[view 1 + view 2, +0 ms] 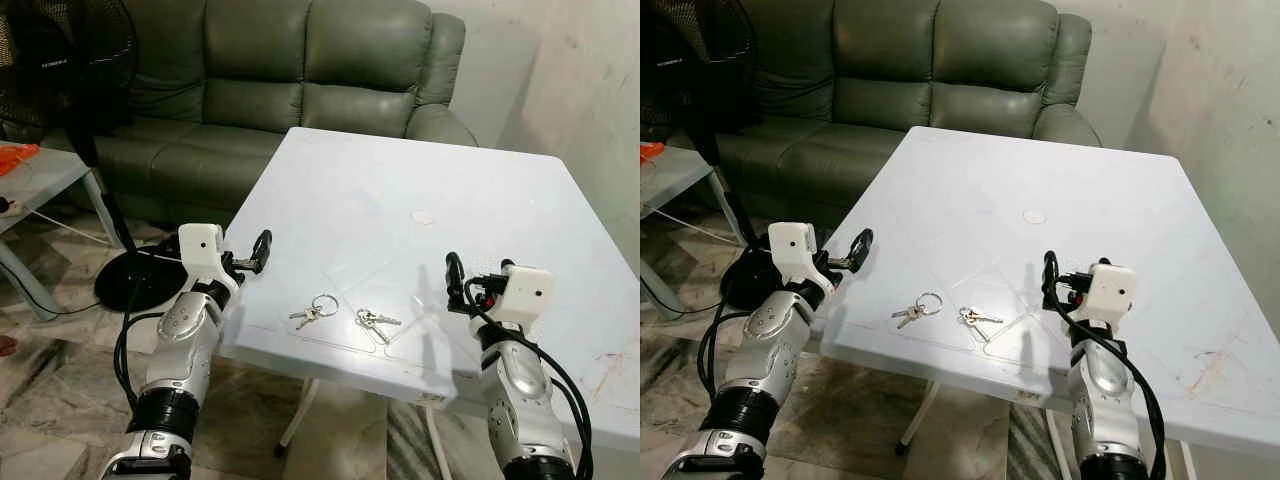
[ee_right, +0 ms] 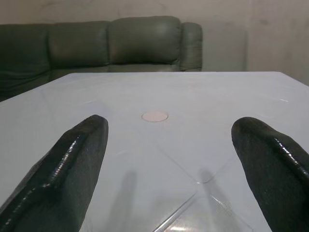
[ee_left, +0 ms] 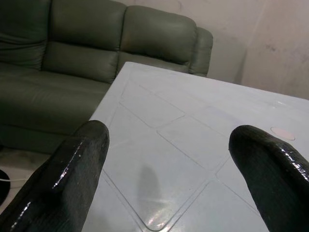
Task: Hang keys on a hook
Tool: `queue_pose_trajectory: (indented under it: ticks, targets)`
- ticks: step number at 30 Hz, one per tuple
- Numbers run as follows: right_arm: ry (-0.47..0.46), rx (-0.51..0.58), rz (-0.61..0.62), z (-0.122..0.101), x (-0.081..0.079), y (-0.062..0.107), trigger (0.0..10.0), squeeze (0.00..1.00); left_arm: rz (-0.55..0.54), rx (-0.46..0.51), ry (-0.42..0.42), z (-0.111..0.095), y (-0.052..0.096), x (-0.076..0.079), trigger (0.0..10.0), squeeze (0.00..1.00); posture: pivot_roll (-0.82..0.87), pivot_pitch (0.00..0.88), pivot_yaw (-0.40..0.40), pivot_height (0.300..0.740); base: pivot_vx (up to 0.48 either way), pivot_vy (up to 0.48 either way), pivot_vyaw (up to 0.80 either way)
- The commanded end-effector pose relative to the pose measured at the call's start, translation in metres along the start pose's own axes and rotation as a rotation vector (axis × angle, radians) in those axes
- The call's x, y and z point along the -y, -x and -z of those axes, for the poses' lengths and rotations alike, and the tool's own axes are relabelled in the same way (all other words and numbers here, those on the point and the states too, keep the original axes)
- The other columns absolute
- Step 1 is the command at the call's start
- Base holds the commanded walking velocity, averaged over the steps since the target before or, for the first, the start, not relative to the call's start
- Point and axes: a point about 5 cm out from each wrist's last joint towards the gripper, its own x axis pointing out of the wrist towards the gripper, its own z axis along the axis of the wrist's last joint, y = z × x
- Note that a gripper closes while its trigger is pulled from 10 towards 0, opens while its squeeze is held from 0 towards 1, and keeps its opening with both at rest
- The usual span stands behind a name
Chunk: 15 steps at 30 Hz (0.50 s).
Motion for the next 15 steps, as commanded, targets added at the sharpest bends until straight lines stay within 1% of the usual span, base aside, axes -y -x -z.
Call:
queue_pose_trajectory:
  ticks: [1, 3, 6, 8, 11, 13, 14, 15]
  targets:
    - [0.002, 0.015, -0.029, -0.004, -0.003, 0.001, 10.0, 0.00, 0.007, 0.010, -0.005, -0.001, 0.000, 0.001, 10.0, 0.00, 0.00, 0.000, -0.037, 0.740, 0.000, 0.000, 0.00]
    - [0.039, 0.007, -0.050, -0.002, -0.004, 0.003, 10.0, 0.00, 0.016, 0.002, -0.014, 0.002, 0.003, 0.004, 10.0, 0.00, 0.00, 0.000, -0.037, 0.740, 0.000, 0.000, 0.00]
    - [0.039, 0.002, -0.051, -0.001, -0.004, 0.004, 10.0, 0.00, 0.023, -0.007, -0.007, 0.006, 0.006, 0.007, 10.0, 0.00, 0.00, 0.000, -0.042, 0.740, 0.000, 0.000, 0.00]
    - [0.048, 0.005, -0.085, -0.001, -0.006, 0.006, 10.0, 0.00, 0.033, -0.027, -0.007, 0.014, 0.011, 0.011, 10.0, 0.00, 0.00, 0.003, -0.043, 0.740, 0.000, 0.000, 0.00]
    - [0.049, -0.004, -0.090, 0.001, -0.006, 0.007, 10.0, 0.00, 0.062, -0.056, -0.010, 0.025, 0.018, 0.019, 10.0, 0.00, 0.00, 0.007, -0.046, 0.740, 0.000, 0.000, 0.00]
    - [0.053, -0.009, -0.097, 0.001, -0.006, 0.007, 10.0, 0.00, 0.089, -0.075, -0.001, 0.033, 0.023, 0.027, 10.0, 0.00, 0.00, 0.009, -0.049, 0.740, 0.000, 0.000, 0.00]
    - [0.063, -0.011, -0.130, 0.001, -0.009, 0.007, 10.0, 0.00, 0.120, -0.093, 0.003, 0.040, 0.030, 0.036, 10.0, 0.00, 0.00, 0.010, -0.052, 0.740, 0.000, 0.000, 0.00]
    - [0.063, -0.011, -0.130, 0.001, -0.009, 0.007, 10.0, 0.00, 0.120, -0.093, 0.003, 0.040, 0.030, 0.036, 10.0, 0.00, 0.00, 0.010, -0.052, 0.740, 0.000, 0.000, 0.00]
